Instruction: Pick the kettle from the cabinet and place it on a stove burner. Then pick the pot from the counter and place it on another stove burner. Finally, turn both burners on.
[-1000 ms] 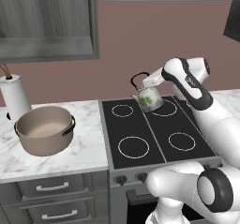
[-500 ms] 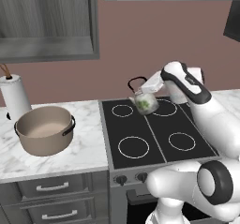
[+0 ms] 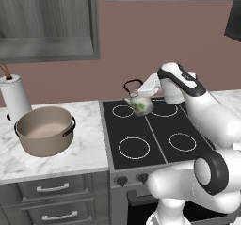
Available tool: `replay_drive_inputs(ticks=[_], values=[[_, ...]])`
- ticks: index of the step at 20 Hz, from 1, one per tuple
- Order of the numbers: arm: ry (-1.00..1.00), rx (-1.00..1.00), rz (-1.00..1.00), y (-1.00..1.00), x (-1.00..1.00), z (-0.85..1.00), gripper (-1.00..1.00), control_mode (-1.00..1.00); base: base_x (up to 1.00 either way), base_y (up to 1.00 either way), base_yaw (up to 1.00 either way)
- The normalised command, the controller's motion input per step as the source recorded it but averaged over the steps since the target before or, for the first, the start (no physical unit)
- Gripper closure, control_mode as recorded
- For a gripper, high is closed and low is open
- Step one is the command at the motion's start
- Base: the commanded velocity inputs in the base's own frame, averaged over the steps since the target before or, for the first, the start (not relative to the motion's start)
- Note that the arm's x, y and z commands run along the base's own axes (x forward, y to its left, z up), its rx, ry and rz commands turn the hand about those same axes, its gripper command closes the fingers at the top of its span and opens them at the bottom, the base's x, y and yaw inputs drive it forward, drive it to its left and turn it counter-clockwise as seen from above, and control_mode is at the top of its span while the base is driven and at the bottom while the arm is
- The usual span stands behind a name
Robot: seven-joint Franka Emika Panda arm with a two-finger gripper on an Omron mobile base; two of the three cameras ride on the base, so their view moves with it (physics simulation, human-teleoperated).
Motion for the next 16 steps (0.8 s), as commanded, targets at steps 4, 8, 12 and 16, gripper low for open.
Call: replay_drive_inputs(ticks=[4, 8, 12, 16], values=[[-0.02, 0.00, 0.02, 0.05, 0.15, 0.00, 1.00, -1.00, 0.00, 0.00, 0.00], [-0.01, 0.00, 0.01, 0.02, 0.14, -0.01, 1.00, -1.00, 0.00, 0.00, 0.00], [-0.02, 0.00, 0.02, 0.06, 0.16, -0.08, 1.00, -1.00, 0.00, 0.00, 0.00], [-0.02, 0.00, 0.02, 0.07, 0.15, -0.11, 1.00, -1.00, 0.00, 0.00, 0.00]])
